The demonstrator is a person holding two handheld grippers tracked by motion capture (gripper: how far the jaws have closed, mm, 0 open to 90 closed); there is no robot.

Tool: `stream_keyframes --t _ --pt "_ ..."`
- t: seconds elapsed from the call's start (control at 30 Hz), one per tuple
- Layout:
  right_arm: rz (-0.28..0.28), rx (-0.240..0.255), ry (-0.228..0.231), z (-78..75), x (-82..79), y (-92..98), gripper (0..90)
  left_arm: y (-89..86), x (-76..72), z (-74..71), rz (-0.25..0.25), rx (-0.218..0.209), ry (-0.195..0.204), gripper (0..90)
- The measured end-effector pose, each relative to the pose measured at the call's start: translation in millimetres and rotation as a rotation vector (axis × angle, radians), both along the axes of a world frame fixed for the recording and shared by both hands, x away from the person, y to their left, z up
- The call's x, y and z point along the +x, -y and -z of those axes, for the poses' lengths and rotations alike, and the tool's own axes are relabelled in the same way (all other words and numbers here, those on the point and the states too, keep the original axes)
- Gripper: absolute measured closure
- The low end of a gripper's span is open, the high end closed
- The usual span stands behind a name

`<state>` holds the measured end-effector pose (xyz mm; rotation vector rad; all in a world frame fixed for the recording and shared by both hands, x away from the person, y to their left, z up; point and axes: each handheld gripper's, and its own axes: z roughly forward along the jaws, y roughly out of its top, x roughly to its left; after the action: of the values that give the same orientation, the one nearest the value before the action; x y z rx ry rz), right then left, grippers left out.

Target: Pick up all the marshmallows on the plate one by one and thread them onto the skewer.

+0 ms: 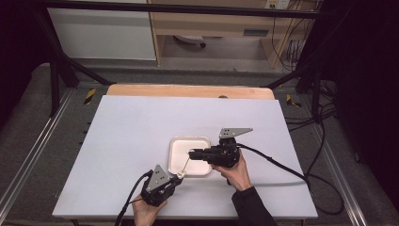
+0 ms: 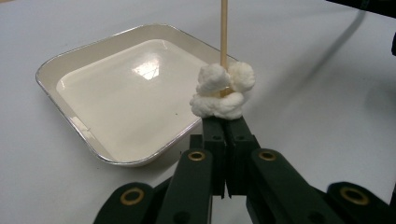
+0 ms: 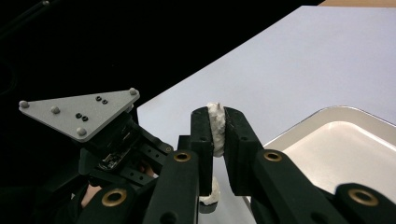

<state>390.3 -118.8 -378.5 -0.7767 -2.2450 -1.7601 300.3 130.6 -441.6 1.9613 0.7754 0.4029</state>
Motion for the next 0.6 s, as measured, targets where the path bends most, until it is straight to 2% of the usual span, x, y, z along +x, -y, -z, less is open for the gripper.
stream_keyframes --t 0.6 --pt "0.001 0.001 0.002 4.3 -3.0 -2.1 83.4 0.6 0.4 -1.1 0.006 -0.013 -0.003 88.6"
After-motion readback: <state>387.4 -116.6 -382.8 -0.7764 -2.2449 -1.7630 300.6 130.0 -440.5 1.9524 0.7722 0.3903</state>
